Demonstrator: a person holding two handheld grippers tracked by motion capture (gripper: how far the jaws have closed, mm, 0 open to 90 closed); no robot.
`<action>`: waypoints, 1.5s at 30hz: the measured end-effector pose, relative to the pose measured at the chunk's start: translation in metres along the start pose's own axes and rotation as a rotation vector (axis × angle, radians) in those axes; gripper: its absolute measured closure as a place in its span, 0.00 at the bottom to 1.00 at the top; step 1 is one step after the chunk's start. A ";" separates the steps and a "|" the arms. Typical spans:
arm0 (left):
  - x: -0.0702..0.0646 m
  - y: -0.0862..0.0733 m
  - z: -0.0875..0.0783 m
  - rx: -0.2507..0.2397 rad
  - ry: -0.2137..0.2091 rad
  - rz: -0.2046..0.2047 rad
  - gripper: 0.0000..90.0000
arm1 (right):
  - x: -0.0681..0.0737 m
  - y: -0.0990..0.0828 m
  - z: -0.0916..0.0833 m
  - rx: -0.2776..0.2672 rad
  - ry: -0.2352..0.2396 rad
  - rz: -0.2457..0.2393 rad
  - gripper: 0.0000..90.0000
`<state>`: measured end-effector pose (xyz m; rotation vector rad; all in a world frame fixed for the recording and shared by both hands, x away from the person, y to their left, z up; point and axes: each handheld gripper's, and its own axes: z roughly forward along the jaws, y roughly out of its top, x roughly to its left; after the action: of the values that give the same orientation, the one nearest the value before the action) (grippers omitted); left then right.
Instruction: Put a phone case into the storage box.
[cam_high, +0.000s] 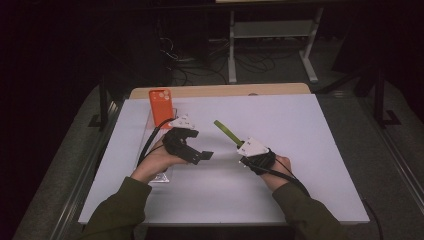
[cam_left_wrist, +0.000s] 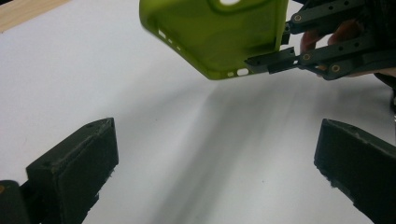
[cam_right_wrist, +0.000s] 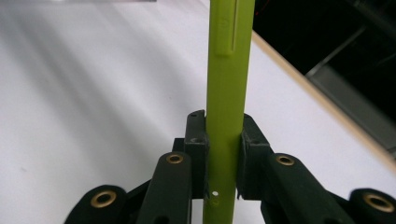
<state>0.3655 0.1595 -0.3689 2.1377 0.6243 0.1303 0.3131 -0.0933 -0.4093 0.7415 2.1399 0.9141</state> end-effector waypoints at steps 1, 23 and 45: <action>0.000 0.000 0.000 -0.003 0.002 -0.002 0.00 | -0.001 0.000 0.000 0.006 0.014 0.039 0.85; 0.000 0.014 0.011 -0.136 0.030 -0.095 0.00 | -0.023 0.000 -0.007 -0.005 0.214 0.392 0.85; -0.001 0.031 0.026 -0.207 -0.020 -0.088 0.00 | -0.010 0.008 -0.012 -0.028 0.281 0.390 0.85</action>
<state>0.3844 0.1252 -0.3603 1.9072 0.6623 0.1201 0.3117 -0.1007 -0.3927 1.0958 2.2562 1.3154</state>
